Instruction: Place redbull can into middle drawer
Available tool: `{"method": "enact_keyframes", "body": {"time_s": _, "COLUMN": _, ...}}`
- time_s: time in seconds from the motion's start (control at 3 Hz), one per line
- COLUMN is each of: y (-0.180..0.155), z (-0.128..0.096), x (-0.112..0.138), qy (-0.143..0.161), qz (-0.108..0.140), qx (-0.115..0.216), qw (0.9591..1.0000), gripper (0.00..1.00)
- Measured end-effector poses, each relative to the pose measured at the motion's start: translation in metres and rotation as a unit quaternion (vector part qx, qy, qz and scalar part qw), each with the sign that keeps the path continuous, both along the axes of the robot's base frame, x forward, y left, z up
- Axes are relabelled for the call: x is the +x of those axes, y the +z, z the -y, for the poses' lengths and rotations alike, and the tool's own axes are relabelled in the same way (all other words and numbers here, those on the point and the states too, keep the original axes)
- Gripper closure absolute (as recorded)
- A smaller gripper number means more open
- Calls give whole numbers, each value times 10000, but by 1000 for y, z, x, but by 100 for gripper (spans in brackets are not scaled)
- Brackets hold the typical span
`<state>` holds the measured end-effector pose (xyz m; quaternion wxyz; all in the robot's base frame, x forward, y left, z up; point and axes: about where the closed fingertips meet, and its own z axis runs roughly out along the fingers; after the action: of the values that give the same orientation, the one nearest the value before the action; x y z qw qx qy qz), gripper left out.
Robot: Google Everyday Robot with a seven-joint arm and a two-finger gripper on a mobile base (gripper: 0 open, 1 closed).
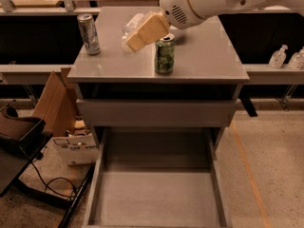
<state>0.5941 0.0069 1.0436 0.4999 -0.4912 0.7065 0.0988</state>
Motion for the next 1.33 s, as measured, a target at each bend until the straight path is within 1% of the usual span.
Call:
{"method": "enact_keyframes", "body": {"time_s": 0.33, "y": -12, "z": -21, "x": 28, "qy": 57, "qz": 129, "qx": 154, "qw": 9998, "gripper": 0}}
{"method": "enact_keyframes", "body": {"time_s": 0.67, "y": -34, "z": -44, "x": 76, "qy": 41, "qz": 325, "qx": 520, "qw": 9981, "gripper": 0}}
{"method": "enact_keyframes", "body": {"time_s": 1.0, "y": -56, "z": -81, "x": 120, "qy": 168, "qz": 376, "qx": 1072, "qw": 9934, "gripper": 0}}
{"method": "enact_keyframes", "body": {"time_s": 1.33, "y": -84, "z": -118, "x": 155, "qy": 228, "qz": 246, "qx": 1776, "qw": 9835, "gripper": 0}}
